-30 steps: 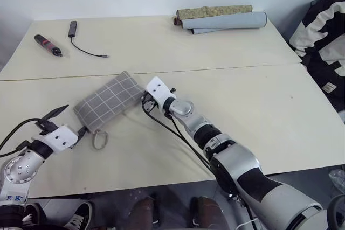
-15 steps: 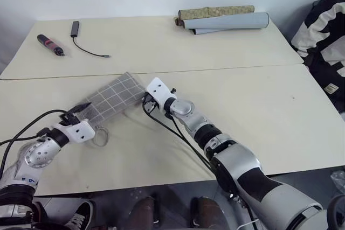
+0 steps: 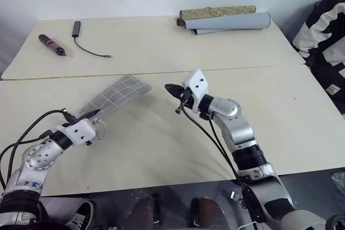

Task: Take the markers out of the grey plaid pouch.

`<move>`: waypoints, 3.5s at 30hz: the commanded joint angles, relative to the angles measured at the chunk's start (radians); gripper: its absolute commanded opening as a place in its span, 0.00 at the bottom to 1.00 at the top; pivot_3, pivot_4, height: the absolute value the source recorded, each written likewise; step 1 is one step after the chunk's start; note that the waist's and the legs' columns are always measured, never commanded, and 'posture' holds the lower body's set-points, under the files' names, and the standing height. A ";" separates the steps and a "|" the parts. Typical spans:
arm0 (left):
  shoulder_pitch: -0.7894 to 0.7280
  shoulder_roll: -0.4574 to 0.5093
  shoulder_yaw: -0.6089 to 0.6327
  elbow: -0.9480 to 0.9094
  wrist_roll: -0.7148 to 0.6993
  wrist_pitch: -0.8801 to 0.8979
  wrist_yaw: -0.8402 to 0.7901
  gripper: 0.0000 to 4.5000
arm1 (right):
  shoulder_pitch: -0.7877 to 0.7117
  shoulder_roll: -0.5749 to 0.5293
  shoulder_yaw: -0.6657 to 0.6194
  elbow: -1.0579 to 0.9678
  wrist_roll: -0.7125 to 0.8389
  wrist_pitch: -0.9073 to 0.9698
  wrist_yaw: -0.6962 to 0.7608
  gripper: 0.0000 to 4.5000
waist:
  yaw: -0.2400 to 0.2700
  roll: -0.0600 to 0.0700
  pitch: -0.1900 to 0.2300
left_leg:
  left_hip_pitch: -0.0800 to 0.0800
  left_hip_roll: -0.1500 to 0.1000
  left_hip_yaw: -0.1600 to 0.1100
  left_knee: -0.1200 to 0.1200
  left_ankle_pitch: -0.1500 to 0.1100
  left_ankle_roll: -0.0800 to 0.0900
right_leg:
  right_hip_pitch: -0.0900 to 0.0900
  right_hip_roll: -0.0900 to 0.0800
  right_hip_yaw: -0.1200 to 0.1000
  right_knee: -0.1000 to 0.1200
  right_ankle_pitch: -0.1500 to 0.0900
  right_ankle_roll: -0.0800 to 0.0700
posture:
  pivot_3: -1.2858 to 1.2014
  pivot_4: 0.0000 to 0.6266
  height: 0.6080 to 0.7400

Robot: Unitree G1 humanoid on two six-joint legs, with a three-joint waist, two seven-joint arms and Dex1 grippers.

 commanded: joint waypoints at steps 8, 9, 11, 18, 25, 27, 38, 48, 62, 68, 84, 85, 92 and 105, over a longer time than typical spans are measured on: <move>-0.082 -0.126 -0.137 -0.232 0.127 0.229 -0.022 0.00 | 0.190 -0.068 0.044 -0.385 0.353 0.539 0.083 0.60 | 0.026 -0.002 -0.001 | -0.002 0.000 0.000 0.005 -0.002 -0.001 | 0.000 0.000 -0.001 -0.001 0.001 -0.002 | 0.52 0.24 1.00; -0.096 -0.142 -0.145 -0.247 0.137 0.259 -0.018 0.00 | 0.199 -0.054 0.059 -0.385 0.341 0.534 0.062 0.70 | 0.028 -0.002 -0.001 | -0.003 0.000 0.000 0.005 -0.003 -0.002 | 0.000 0.000 -0.001 -0.002 0.001 -0.002 | 0.52 0.24 1.00; -0.118 -0.168 -0.158 -0.273 0.157 0.303 -0.010 0.00 | 0.195 0.017 0.035 -0.360 0.361 0.565 -0.016 0.84 | 0.028 -0.003 -0.001 | -0.004 0.000 -0.001 0.005 -0.003 -0.002 | 0.001 0.000 -0.002 -0.003 0.001 -0.002 | 0.52 0.24 1.00; -0.155 -0.240 -0.214 -0.368 0.219 0.407 -0.010 0.00 | 0.168 0.125 0.003 -0.326 0.405 0.667 -0.144 0.93 | 0.026 -0.003 -0.002 | -0.005 0.000 -0.001 0.005 0.000 0.001 | 0.000 0.000 -0.002 -0.003 0.001 -0.002 | 0.52 0.24 1.00; -0.190 -0.298 -0.279 -0.424 0.287 0.466 -0.007 0.00 | 0.161 0.123 0.025 -0.287 0.395 0.677 -0.157 0.93 | 0.025 -0.003 -0.002 | -0.005 0.000 0.000 0.005 0.000 0.002 | 0.000 0.001 -0.002 -0.004 0.001 -0.002 | 0.52 0.24 1.00; -0.192 -0.306 -0.284 -0.432 0.291 0.479 -0.008 0.00 | 0.157 0.130 0.026 -0.277 0.396 0.672 -0.161 0.93 | 0.024 -0.003 -0.002 | -0.005 0.000 0.000 0.005 0.000 0.002 | 0.000 0.001 -0.002 -0.004 0.001 -0.002 | 0.52 0.24 1.00; -0.166 -0.308 -0.271 -0.475 0.277 0.515 -0.013 0.00 | 0.158 0.143 0.037 -0.209 0.374 0.600 -0.169 0.56 | 0.023 -0.003 -0.002 | -0.005 0.002 0.000 0.006 0.000 0.002 | -0.001 0.002 -0.003 -0.004 0.001 -0.002 | 0.52 0.24 1.00; -0.134 -0.264 -0.247 -0.481 0.260 0.504 -0.026 0.00 | 0.172 0.058 -0.008 -0.245 0.408 0.619 -0.143 0.00 | 0.022 -0.003 -0.002 | -0.005 0.002 0.000 0.006 0.000 0.002 | -0.001 0.002 -0.003 -0.004 0.001 -0.002 | 0.52 0.24 1.00; 0.000 -0.143 -0.140 -0.531 0.050 0.395 -0.116 0.00 | 0.122 -0.176 -0.131 -0.158 0.409 0.578 -0.081 0.00 | 0.024 -0.003 -0.002 | -0.005 0.003 0.001 0.006 -0.001 0.002 | 0.000 0.001 -0.003 -0.006 0.002 -0.003 | 0.52 0.24 1.00; 0.050 -0.096 -0.073 -0.497 -0.009 0.357 -0.139 0.00 | 0.062 -0.293 -0.162 0.003 0.345 0.462 -0.025 0.00 | 0.025 -0.003 -0.002 | -0.005 0.003 0.002 0.006 -0.002 0.003 | 0.000 0.001 -0.003 -0.006 0.002 -0.003 | 0.52 0.24 1.00; 0.056 -0.131 -0.061 -0.552 -0.198 0.514 -0.237 0.00 | 0.079 -0.401 -0.161 -0.086 0.395 0.432 0.183 0.30 | 0.026 -0.003 -0.002 | -0.006 0.003 0.002 0.008 -0.002 0.004 | 0.001 0.001 -0.003 -0.006 0.002 -0.003 | 0.52 0.24 1.00; 0.055 -0.129 -0.060 -0.556 -0.202 0.527 -0.244 0.00 | 0.083 -0.424 -0.165 -0.112 0.421 0.459 0.213 0.37 | 0.026 -0.003 -0.001 | -0.006 0.003 0.002 0.009 -0.003 0.005 | 0.001 0.001 -0.003 -0.006 0.002 -0.003 | 0.52 0.24 1.00; 0.015 -0.146 -0.053 -0.600 -0.293 0.654 -0.290 0.00 | -0.001 -0.448 -0.163 -0.241 0.431 0.367 0.267 0.53 | 0.026 -0.003 -0.001 | -0.006 0.003 0.002 0.014 -0.009 0.000 | 0.002 0.001 -0.003 -0.008 0.002 -0.003 | 0.52 0.24 1.00; -0.110 -0.189 -0.081 -0.666 -0.356 0.791 -0.309 0.00 | -0.083 -0.398 0.007 -0.262 0.281 0.275 0.252 0.01 | 0.027 -0.003 -0.001 | -0.007 0.003 0.002 0.018 -0.008 0.005 | 0.003 0.001 -0.003 -0.006 0.002 -0.003 | 0.52 0.24 1.00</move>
